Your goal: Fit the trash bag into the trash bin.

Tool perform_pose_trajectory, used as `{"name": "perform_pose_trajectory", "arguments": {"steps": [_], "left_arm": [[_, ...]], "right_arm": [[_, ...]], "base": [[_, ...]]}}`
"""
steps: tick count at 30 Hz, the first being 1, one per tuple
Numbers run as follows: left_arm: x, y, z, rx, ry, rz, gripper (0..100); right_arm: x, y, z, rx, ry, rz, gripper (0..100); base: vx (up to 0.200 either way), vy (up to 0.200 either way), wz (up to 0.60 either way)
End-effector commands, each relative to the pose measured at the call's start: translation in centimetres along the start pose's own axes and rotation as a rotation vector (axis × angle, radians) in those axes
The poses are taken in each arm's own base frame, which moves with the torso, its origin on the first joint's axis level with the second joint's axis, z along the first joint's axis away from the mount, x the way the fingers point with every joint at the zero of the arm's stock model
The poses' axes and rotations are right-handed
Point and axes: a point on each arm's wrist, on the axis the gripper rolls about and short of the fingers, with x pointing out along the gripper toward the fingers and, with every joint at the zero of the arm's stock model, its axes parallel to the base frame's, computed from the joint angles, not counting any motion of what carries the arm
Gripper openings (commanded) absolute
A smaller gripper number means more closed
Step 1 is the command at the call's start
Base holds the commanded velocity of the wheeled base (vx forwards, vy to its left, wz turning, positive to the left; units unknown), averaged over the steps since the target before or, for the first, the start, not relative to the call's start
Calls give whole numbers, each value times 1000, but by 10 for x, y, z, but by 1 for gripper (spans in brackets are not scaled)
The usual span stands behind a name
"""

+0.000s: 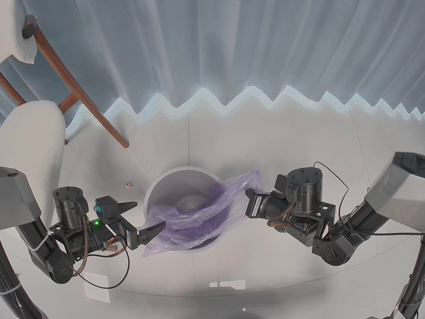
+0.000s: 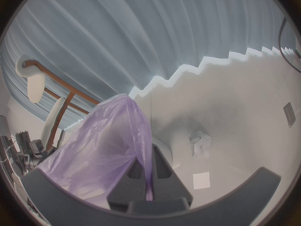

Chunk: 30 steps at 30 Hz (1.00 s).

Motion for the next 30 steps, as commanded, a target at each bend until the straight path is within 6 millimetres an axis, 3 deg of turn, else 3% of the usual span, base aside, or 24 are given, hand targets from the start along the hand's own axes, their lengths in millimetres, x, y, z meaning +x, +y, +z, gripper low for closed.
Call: {"name": "perform_pose_trajectory", "arguments": {"steps": [1, 18, 30], "left_arm": [[8, -2, -21, -29, 70, -23, 100], [-6, -17, -25, -29, 101, -62, 100], [-3, -27, -30, -17, 112, -89, 100]], "right_arm": [[-2, 1, 1, 1, -3, 2, 0], [-3, 1, -2, -2, 6, 1, 0], [-4, 4, -3, -2, 7, 10, 0]], "base": [[0, 0, 0], [0, 0, 0], [0, 0, 0]]}}
